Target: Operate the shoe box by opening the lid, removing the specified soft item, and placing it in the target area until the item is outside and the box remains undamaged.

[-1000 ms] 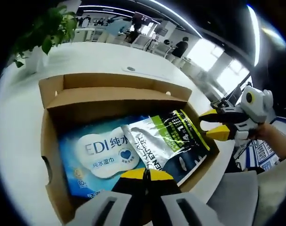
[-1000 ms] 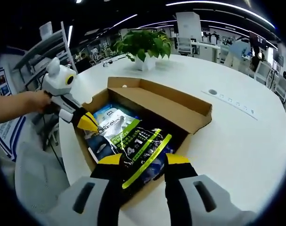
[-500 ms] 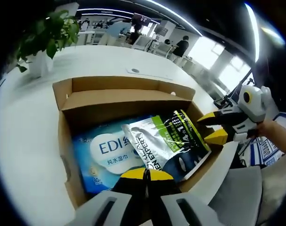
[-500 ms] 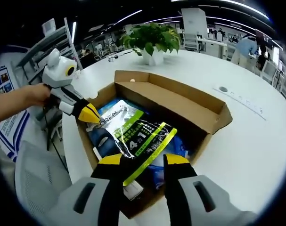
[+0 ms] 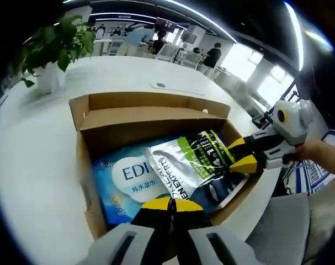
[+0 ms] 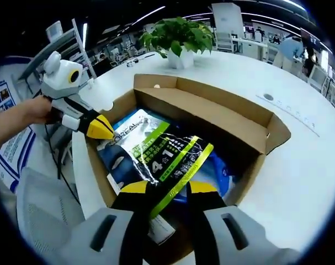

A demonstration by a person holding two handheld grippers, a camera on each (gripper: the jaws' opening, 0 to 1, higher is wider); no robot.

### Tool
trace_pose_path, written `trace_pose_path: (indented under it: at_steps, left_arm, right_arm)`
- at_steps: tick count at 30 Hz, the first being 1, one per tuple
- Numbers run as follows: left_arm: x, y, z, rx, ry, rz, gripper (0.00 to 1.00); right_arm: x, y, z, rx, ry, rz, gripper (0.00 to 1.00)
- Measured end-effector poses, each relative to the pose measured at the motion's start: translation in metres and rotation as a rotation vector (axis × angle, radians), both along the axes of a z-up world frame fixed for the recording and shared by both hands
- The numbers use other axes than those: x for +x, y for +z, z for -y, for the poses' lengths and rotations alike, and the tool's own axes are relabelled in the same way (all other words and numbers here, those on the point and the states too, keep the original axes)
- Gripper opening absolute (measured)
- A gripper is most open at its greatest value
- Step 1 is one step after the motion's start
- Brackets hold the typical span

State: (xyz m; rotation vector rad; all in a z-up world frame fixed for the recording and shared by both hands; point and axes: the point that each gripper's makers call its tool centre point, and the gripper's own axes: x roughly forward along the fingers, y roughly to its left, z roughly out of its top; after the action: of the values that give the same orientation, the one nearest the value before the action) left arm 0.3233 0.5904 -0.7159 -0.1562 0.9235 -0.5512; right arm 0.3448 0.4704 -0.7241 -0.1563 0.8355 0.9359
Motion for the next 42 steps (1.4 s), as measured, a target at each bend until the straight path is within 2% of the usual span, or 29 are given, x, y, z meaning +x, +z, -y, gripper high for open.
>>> trace_pose_path:
  at_steps: [3, 7, 9, 16, 26, 42]
  left_arm:
    - [0.000, 0.001, 0.000, -0.001, 0.003, 0.003, 0.00]
    - [0.001, 0.004, -0.001, 0.008, 0.004, 0.023, 0.00]
    - [0.001, 0.006, 0.000, 0.010, -0.001, 0.031, 0.00]
    - [0.001, 0.011, 0.001, 0.018, 0.000, 0.036, 0.00]
    - [0.007, 0.029, 0.008, 0.011, 0.009, 0.073, 0.00]
    - [0.017, 0.049, 0.049, 0.000, -0.046, 0.089, 0.00]
  right_arm:
    - [0.000, 0.001, 0.000, 0.004, -0.007, 0.004, 0.19]
    - [-0.002, 0.003, 0.001, 0.012, 0.000, 0.032, 0.06]
    - [-0.003, 0.006, 0.000, 0.025, -0.002, 0.038, 0.04]
    - [-0.004, 0.011, 0.000, 0.037, -0.014, 0.041, 0.03]
    - [0.007, 0.040, 0.007, 0.130, -0.101, 0.051, 0.00]
    - [0.014, 0.067, 0.048, 0.169, -0.200, 0.043, 0.00]
